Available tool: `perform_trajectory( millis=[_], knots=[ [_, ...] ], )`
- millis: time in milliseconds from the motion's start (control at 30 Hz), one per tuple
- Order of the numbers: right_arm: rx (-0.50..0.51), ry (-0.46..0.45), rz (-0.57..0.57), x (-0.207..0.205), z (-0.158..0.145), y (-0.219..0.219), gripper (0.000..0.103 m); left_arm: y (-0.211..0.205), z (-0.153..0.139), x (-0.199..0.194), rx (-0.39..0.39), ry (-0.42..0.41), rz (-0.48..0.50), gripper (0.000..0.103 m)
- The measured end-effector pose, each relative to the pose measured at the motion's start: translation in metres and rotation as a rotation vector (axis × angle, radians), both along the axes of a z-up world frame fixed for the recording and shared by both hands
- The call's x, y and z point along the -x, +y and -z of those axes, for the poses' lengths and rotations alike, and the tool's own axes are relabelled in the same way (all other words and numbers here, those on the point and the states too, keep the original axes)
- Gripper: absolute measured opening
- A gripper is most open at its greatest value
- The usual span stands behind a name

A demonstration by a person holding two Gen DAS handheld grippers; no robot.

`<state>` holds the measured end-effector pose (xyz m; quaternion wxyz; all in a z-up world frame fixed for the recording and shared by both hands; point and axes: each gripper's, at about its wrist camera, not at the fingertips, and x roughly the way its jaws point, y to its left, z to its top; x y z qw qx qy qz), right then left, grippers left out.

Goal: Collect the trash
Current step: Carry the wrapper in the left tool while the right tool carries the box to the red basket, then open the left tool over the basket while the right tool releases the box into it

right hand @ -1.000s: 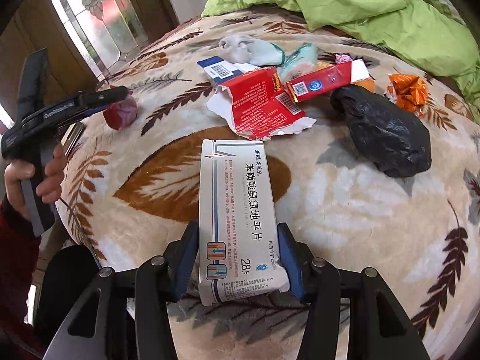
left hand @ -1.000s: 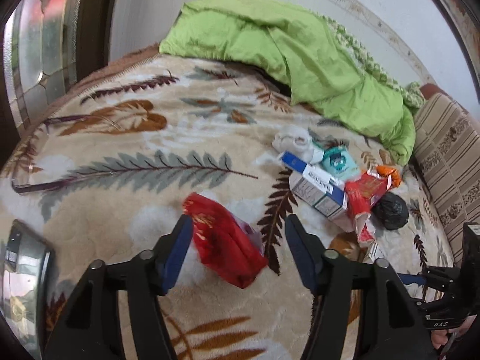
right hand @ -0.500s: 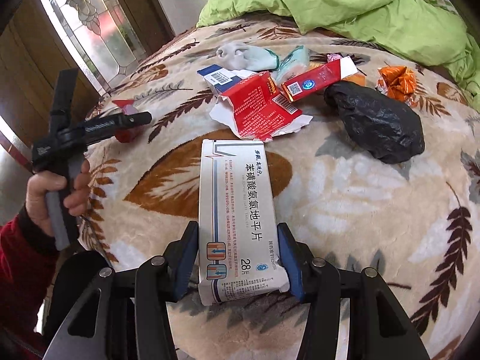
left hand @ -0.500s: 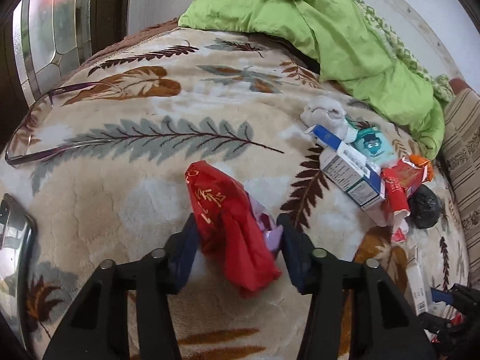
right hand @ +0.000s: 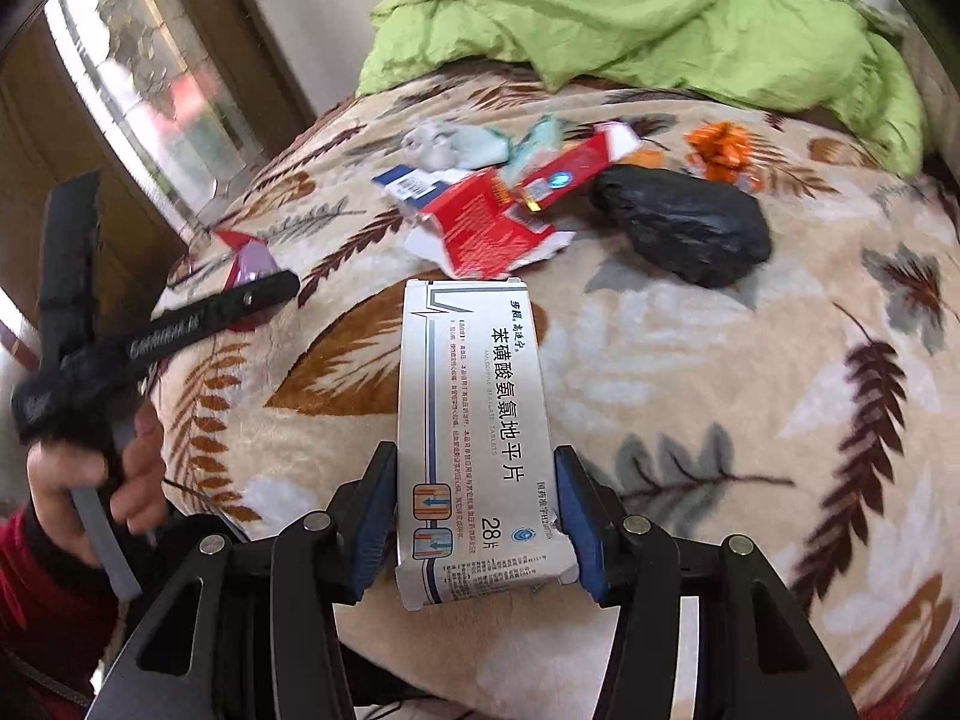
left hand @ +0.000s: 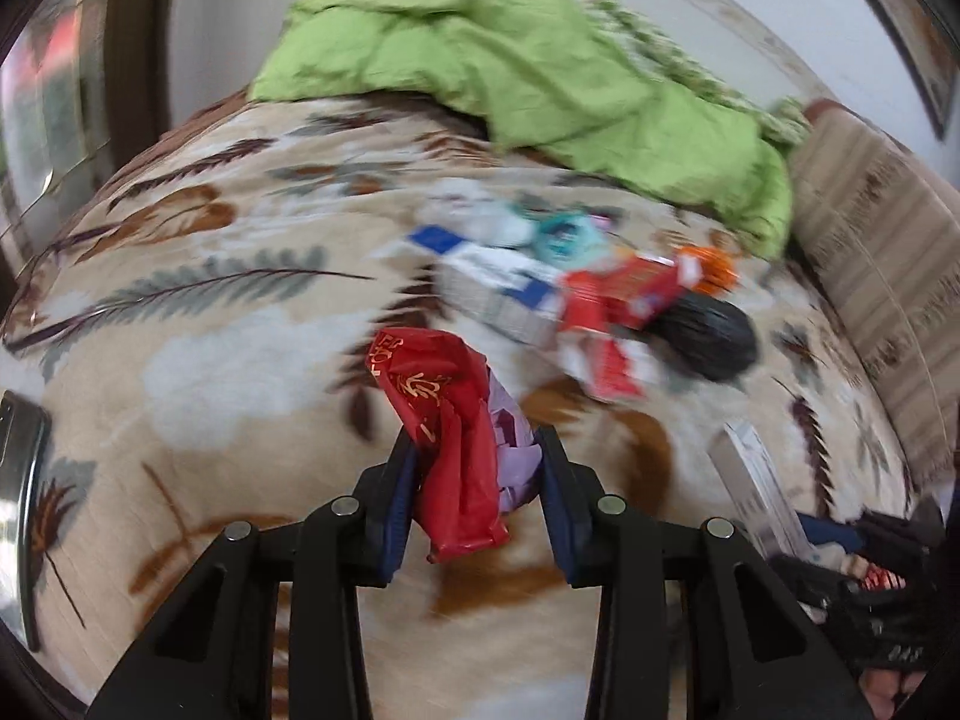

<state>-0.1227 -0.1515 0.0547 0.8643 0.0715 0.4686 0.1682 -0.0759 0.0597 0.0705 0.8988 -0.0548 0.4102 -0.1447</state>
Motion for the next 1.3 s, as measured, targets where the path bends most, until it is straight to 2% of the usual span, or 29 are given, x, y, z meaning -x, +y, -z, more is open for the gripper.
perform_trajectory(
  millis=[433,800,933,1300],
  knots=[
    [-0.124,-0.035,0.191,0.071,-0.032,-0.07,0.055,-0.09,-0.028,0.057,0.0,-0.017,0.236,0.036],
    [-0.167,-0.059,0.339,0.132,-0.046,-0.129,0.055,-0.16,-0.051,0.1,-0.022,-0.045,0.425,0.036],
    [-0.184,-0.064,0.427,0.162,-0.05,-0.159,0.055,-0.188,-0.055,0.116,-0.02,-0.039,0.506,0.036],
    [-0.223,-0.043,0.744,0.251,-0.044,-0.259,0.055,-0.304,-0.043,0.172,-0.015,0.071,0.829,0.037]
  ],
)
